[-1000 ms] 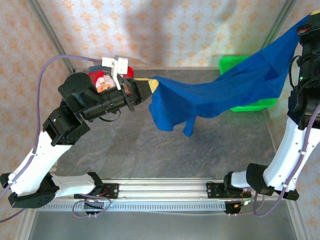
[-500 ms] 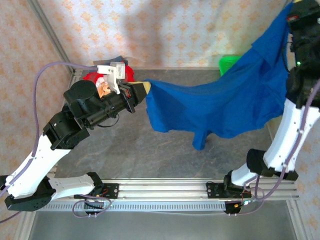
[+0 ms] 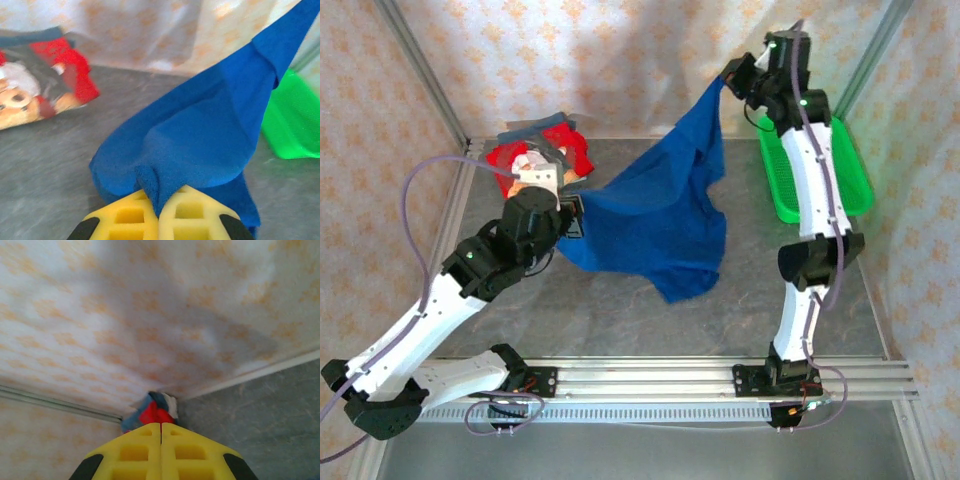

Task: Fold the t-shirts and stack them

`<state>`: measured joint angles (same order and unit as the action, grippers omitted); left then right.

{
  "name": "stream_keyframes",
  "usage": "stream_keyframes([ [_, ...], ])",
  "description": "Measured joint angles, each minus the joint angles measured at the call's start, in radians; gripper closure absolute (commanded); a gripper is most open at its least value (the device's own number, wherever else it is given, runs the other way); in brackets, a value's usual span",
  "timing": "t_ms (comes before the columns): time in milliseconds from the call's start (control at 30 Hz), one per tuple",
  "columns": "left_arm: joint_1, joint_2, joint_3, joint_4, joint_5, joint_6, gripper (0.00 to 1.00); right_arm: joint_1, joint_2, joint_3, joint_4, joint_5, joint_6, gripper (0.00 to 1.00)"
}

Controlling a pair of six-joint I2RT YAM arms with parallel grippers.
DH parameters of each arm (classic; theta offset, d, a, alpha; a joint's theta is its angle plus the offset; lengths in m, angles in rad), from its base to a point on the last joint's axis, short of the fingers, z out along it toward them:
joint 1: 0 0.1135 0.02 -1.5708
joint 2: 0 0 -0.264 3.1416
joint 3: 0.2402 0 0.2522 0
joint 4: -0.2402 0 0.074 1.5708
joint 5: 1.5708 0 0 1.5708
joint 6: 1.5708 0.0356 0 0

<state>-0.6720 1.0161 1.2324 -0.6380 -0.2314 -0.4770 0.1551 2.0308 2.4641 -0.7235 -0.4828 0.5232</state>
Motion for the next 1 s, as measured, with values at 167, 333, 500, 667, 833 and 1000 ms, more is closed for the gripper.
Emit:
stream_keyframes([
  [167, 0.027, 0.0, -0.119, -0.01, -0.083, -0.057, 1.0, 0.014, 0.148, 0.044, -0.029, -0.016, -0.07, 1.0],
  [333, 0.027, -0.013, -0.224, -0.01, -0.122, -0.12, 1.0, 0.051, 0.277, 0.085, -0.045, -0.016, -0.139, 0.93],
  [500, 0.047, -0.013, -0.311, -0.014, -0.15, -0.179, 1.0, 0.087, 0.355, 0.087, -0.047, -0.02, -0.162, 0.45],
  [667, 0.082, 0.053, -0.345, -0.028, -0.148, -0.22, 1.0, 0.089, 0.354, 0.06, -0.104, -0.028, -0.204, 0.32],
  [833, 0.126, 0.181, -0.377, -0.027, -0.107, -0.253, 1.0, 0.084, 0.108, -0.339, -0.14, -0.04, -0.248, 0.28],
  [1000, 0.173, 0.325, -0.381, 0.0, -0.045, -0.26, 1.0, 0.084, -0.242, -0.824, -0.1, -0.077, -0.217, 0.29],
])
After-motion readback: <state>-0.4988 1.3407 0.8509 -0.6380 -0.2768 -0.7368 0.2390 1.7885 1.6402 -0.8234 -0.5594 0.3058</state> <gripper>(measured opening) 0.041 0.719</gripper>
